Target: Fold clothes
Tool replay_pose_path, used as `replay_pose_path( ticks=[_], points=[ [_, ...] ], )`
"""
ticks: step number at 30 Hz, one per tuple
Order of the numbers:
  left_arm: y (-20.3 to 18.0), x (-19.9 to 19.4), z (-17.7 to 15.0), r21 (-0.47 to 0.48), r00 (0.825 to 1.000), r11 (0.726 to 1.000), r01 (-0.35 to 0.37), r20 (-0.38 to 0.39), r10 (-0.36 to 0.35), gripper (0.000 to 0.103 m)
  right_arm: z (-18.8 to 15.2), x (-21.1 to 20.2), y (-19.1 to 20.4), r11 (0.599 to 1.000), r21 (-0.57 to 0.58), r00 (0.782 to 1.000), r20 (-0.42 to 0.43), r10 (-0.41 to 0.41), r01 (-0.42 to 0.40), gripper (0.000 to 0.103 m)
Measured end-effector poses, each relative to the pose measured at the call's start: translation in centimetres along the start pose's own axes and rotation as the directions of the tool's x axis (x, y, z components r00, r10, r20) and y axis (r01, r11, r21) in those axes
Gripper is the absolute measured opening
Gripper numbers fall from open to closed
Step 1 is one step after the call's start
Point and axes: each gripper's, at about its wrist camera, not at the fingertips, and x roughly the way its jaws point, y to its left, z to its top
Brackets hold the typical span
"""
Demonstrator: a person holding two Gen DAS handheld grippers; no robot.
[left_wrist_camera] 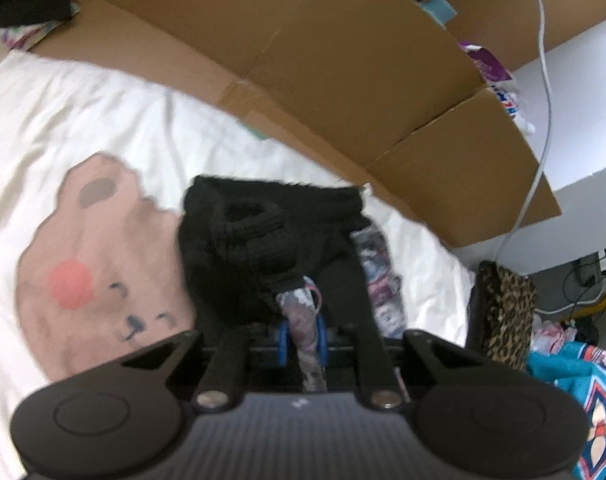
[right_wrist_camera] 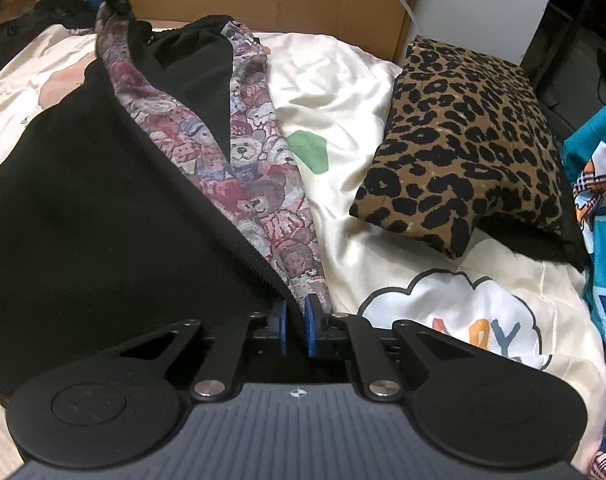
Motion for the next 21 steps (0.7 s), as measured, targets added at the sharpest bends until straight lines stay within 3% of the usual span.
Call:
replay_pose_path(
  ticks=[15, 21],
  points=[
    [-6.2, 8.0, 3.2, 0.008, 0.999, 0.999, -0.054, -0.009, 0.054, 0.013, -0.5, -0.1, -2.0, 0.994, 0.072, 0.997, 0.002, 0.078, -0.078, 0.006],
    [-7.0, 10.8, 3.9, 0.001, 0.998, 0.998, -0.064, -0.011, 0.064, 0.011, -1.1, 0.1, -4.2, 0.97, 0.205, 0.991, -0.005, 0.133, -0.129, 0.005]
  ],
)
